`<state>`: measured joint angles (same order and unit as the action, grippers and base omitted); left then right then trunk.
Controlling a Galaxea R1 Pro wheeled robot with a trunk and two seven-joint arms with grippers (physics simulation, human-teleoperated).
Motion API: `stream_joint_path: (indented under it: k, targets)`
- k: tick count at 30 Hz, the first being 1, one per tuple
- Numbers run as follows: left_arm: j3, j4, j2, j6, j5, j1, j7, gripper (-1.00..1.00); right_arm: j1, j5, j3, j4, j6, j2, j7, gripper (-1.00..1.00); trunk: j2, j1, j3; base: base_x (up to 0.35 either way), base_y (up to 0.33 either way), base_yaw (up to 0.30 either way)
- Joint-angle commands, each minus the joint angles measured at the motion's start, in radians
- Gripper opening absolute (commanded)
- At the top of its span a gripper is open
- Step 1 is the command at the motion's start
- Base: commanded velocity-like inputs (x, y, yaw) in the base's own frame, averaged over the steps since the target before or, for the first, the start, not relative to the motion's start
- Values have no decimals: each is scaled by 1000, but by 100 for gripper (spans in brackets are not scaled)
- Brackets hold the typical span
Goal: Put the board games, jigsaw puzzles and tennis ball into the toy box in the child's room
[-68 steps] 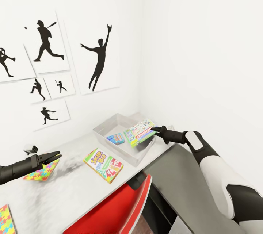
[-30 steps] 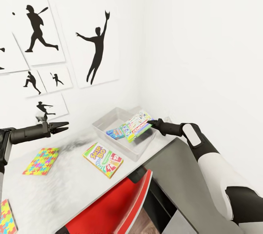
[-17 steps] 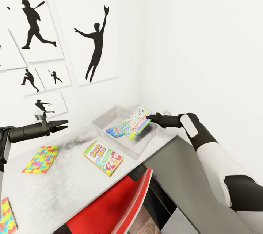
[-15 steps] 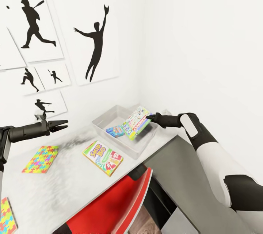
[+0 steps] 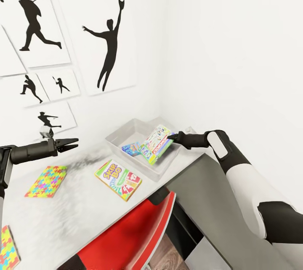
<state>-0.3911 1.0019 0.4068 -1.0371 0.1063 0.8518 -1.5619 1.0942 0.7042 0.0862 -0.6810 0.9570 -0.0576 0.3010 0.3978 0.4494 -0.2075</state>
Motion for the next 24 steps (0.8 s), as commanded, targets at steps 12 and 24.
stream_joint_path:
  k: [12, 24]
  targets:
    - [-2, 6, 0, -10, 9, 1, -9, 100, 2, -12, 36, -1, -1, -1, 10, -100, 2, 1, -22, 0, 0, 0]
    - [0, 6, -3, -10, 9, 0, -9, 100, 18, -12, 37, -2, -1, -4, 10, -100, 2, 1, -41, 0, 0, 0]
